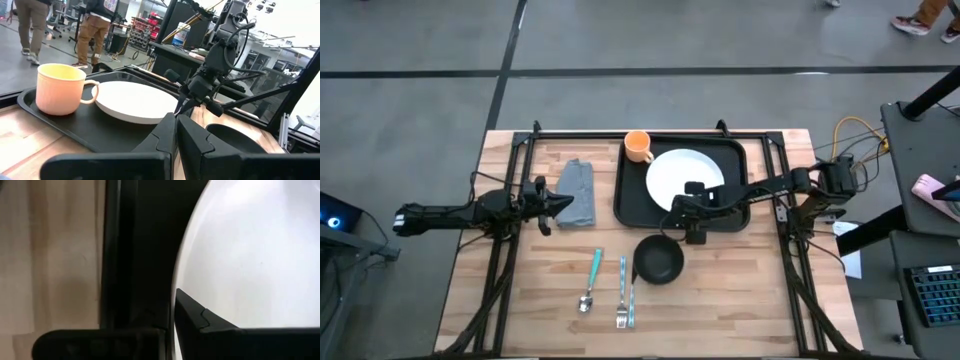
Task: Set up tray
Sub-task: Put the white plate on the black tray to the bottom right of the yellow mug, then put the black bowl on the white plate on the black tray
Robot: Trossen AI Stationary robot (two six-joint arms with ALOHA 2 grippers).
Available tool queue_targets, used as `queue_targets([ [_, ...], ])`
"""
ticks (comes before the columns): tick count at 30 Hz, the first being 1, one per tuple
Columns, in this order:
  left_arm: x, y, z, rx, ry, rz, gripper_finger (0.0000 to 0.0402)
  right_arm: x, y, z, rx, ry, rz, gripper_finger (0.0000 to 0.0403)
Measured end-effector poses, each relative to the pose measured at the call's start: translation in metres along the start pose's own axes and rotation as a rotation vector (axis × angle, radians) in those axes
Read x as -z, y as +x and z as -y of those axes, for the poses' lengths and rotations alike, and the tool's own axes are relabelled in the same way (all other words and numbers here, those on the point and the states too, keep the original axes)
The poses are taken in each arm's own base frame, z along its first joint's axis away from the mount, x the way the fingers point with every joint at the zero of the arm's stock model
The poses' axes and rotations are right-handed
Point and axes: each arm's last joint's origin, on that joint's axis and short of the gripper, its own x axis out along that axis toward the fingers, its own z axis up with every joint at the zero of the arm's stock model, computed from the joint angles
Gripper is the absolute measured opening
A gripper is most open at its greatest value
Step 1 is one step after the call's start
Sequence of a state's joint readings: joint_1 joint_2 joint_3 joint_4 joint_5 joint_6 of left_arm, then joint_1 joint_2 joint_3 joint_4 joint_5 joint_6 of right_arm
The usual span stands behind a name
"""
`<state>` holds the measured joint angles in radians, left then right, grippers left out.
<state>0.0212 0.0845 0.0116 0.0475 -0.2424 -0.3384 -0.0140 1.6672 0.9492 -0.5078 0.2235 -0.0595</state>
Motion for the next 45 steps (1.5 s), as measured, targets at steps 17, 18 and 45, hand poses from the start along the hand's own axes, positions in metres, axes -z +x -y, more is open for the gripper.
queue_targets([
  [17,0.000,0.000,0.000,0.000,0.000,0.000,0.0000,-0.005,-0.001,-0.001,-0.057,-0.032,0.039,0.0009],
  [18,0.000,0.000,0.000,0.000,0.000,0.000,0.0000,-0.005,-0.001,-0.001,-0.057,-0.031,0.040,0.0009],
  [45,0.000,0.000,0.000,0.000,0.000,0.000,0.0000,-0.053,-0.098,0.015,-0.056,0.054,0.236,0.0203],
])
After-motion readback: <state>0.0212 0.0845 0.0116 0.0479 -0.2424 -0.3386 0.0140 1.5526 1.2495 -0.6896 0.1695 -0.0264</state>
